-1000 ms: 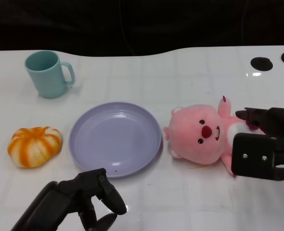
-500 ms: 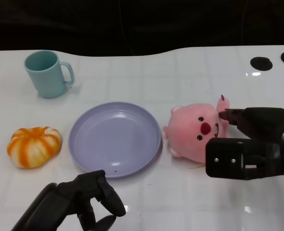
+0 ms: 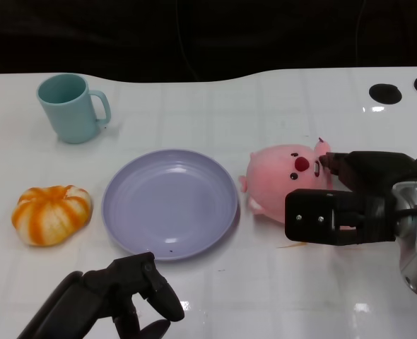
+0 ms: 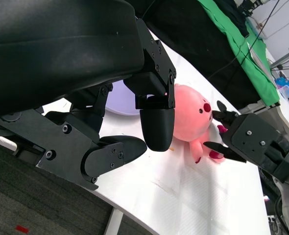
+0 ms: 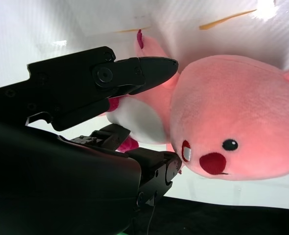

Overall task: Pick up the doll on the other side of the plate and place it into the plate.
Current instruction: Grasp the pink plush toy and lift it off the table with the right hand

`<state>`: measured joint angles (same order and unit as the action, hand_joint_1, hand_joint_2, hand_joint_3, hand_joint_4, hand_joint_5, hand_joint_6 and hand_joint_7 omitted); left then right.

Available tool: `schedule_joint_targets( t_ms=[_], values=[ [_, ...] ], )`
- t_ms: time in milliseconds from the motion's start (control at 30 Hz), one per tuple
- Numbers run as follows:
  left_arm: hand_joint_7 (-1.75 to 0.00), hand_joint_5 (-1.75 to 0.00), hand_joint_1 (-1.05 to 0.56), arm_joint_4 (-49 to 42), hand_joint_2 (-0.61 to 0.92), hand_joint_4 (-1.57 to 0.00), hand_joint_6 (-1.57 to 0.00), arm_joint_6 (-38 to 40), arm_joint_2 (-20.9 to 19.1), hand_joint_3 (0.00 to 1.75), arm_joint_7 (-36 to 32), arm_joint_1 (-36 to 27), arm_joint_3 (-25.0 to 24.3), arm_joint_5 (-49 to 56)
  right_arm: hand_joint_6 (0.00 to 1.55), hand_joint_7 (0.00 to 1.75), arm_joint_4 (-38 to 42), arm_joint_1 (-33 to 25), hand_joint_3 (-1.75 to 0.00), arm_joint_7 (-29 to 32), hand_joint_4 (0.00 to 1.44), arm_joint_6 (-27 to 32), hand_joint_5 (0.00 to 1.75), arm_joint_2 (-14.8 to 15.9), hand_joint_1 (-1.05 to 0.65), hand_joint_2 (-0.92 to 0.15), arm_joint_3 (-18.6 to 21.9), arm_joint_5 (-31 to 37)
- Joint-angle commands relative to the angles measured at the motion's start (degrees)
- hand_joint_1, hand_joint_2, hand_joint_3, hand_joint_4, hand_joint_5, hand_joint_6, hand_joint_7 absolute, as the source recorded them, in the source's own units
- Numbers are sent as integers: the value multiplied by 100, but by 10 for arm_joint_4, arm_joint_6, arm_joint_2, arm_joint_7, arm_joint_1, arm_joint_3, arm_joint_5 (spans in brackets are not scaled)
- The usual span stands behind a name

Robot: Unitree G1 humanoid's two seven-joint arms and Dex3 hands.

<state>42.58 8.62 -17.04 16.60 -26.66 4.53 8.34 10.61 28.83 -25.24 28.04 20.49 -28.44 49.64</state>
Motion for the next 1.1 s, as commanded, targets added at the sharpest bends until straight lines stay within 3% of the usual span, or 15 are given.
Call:
schedule_joint_targets(
  t_ms=[33,367,800,967,1100],
  values=[
    [-130,-164,-21,7,72,-66,-62,-4,-6,80,3,-5,-6,-3,27,3,15,6,-29,4,38,2,23,5,-80,-92,7,-3],
    [-130,-164,-20,8,71,-66,-62,-4,-10,81,8,-9,-16,-12,28,3,56,18,-29,25,38,-9,23,-8,-80,-92,7,-11],
    [-131,-166,-23,16,72,-66,-62,-5,-14,78,6,-20,-18,-12,52,6,312,114,-17,127,40,-139,17,-62,-73,-92,-43,-20],
    [-131,-165,-22,24,71,-66,-62,-5,-13,79,5,-24,-17,-10,63,6,427,153,-10,199,45,-166,19,-87,-70,-92,-75,-2],
    [-131,-165,-22,30,71,-67,-61,-4,-14,81,5,-26,-13,-6,77,6,473,158,-3,270,54,-202,29,-94,-58,-92,-83,-1]
  ],
)
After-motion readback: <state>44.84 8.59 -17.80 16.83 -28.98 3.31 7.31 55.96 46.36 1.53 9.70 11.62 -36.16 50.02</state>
